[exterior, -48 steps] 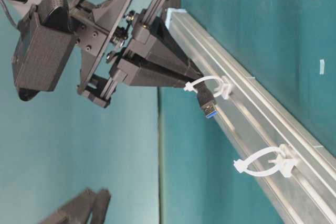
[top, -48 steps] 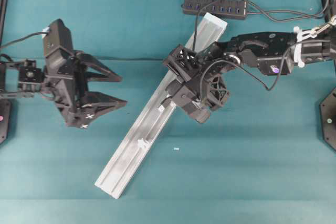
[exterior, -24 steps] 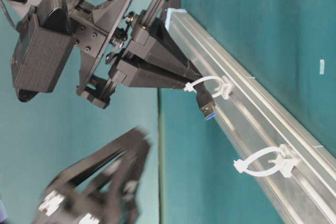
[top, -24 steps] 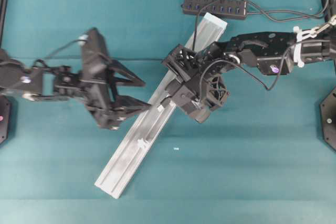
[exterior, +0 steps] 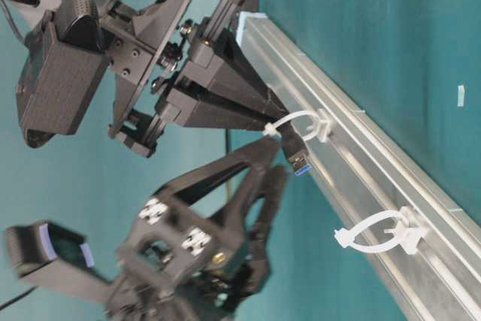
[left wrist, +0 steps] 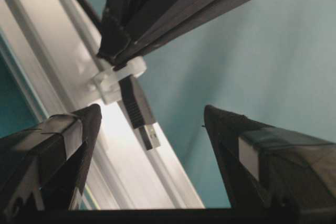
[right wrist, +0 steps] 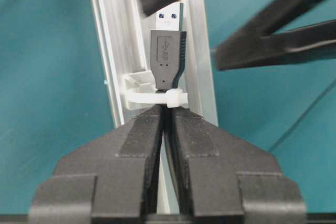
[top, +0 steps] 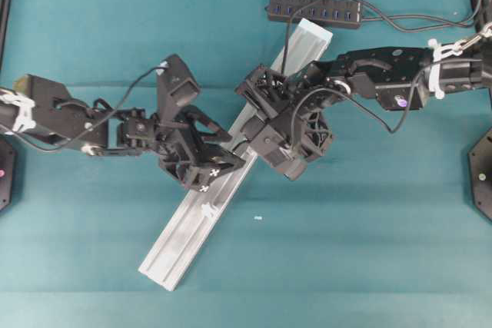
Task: Pass the USB cable through three rings with both arms.
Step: 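Move the left gripper in and grasp the plug past the second ring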
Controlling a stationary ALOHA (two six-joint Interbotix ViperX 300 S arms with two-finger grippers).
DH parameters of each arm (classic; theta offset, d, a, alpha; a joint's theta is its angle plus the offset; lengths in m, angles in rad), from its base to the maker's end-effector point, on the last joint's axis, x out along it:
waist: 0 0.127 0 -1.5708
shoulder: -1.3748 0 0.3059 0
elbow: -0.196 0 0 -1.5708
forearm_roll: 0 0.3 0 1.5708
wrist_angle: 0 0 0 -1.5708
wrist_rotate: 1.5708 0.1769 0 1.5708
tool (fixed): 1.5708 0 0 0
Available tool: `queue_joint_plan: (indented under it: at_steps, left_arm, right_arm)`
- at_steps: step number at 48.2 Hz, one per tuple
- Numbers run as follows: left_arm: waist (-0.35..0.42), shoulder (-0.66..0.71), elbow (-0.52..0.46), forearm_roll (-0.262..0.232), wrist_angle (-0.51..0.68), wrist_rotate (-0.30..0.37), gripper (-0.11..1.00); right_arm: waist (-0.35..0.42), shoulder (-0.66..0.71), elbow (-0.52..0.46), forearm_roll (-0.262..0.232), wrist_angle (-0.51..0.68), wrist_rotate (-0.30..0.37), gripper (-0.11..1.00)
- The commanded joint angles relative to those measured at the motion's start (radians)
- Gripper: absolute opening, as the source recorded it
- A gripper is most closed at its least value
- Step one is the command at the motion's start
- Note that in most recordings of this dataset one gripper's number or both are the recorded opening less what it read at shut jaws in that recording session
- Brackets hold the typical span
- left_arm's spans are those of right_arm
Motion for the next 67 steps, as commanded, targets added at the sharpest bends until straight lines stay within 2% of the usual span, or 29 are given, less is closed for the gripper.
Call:
queue_joint_plan:
  at_steps: [1,12,25,29,38,56,67]
  left_arm:
    - [-0.002,0.017,-0.015,0.002,-0.006,-0.003,0.86]
    - [0.0,0.025,-0.028,0.002,-0.012,-0.005,0.84]
    - [-0.005,0.034,-0.046,0.002,-0.018,-0.002,0.67]
    - [-0.009,0.035,-0.054,0.002,-0.012,-0.003,0.56]
    - [-0.012,0.037,-0.067,0.002,-0.011,-0.002,0.16]
    - [-0.012,0.037,-0.067,0.002,-0.009,-0.008,0.15]
    - [-0.009,0.037,-0.067,0.002,-0.005,-0.04,0.15]
  right_arm:
    - [0.005,-0.003,-0.011,0.005,-0.011,0.015,0.09]
    - [0.003,-0.005,-0.011,0.005,-0.011,0.017,0.09]
    - [0.005,-0.003,-0.011,0.005,-0.009,0.017,0.09]
    - [0.003,-0.005,-0.011,0.005,-0.009,0.017,0.09]
    - [0.005,-0.005,-0.009,0.005,-0.008,0.017,0.09]
    - [0.005,-0.005,-0.008,0.005,-0.011,0.02,0.09]
    - [0.005,-0.005,-0.008,0.005,-0.037,0.08,0.09]
